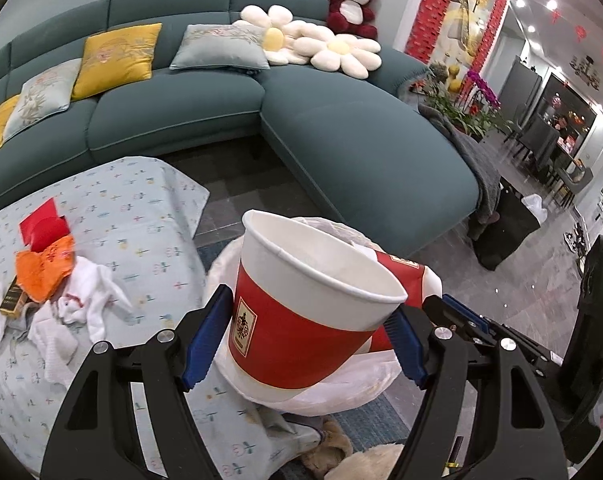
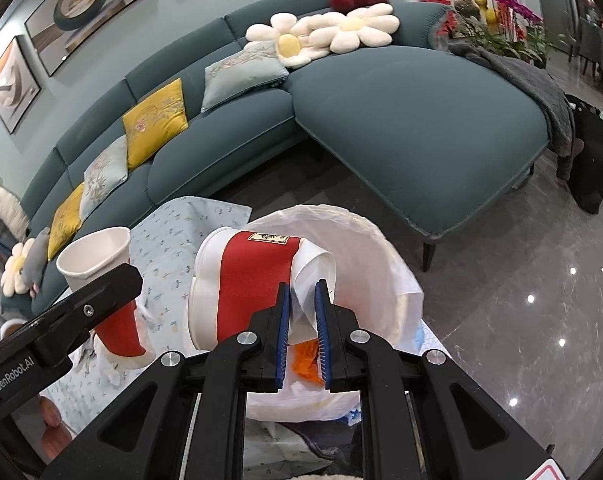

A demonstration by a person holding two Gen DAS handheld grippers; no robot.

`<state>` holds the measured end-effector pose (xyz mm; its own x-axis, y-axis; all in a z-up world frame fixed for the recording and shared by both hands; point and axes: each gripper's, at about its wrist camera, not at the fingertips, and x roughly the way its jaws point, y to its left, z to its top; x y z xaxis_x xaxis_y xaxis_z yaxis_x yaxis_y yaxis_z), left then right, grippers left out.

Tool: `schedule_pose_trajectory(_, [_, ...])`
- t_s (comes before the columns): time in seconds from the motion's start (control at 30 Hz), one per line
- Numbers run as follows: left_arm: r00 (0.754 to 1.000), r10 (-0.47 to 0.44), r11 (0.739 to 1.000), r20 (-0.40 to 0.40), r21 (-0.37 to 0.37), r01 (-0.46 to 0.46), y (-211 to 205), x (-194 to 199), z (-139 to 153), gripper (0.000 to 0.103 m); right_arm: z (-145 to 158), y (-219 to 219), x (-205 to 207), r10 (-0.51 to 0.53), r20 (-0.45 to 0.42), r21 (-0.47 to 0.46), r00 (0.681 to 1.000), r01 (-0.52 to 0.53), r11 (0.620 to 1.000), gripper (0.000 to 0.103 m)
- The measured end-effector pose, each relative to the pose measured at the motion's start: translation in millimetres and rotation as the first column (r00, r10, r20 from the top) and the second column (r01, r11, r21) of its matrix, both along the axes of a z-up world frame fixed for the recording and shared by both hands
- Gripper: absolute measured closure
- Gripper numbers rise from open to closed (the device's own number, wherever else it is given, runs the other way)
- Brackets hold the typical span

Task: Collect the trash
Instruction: 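Carry both red paper cups over the bin and release them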

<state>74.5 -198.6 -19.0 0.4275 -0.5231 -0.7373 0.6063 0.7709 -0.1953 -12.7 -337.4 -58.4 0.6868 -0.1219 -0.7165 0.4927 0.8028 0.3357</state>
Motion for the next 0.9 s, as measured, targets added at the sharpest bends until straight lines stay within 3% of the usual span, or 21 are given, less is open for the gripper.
schedule_pose_trajectory(0.3, [1.000,-0.014,1.000,-0.016,0.003,0.014,-14.7,-1.1,-5.9,0.031,-6.2,-10.3,-2.6,-0.011,0.002,0.001,1.000,0.011,1.000,0.090])
schedule_pose_trajectory(0.4, [0.999,0.004,1.000,-0.041,-0.005,-0.004,-13.8,1.2,-6.8,0.022,-5.8,-9.7,1.7,-0.006,-0.001,-0.009,1.000,0.006,1.000,0.089])
schedule_pose_trajectory(0.53, [0.998,0.037,0.999,-0.043,-0.022,-0.038,-7.0,5.2,-3.6,0.017,-4.9,-6.6,5.0,-0.003,0.000,-0.008,1.000,0.003,1.000,0.076])
schedule_pose_trajectory(0.9, [0.995,0.097,0.995,-0.024,-0.011,-0.098,22.4,11.8,1.5,0.016,3.5,5.0,7.0,0.005,-0.005,-0.018,1.000,-0.005,1.000,0.069])
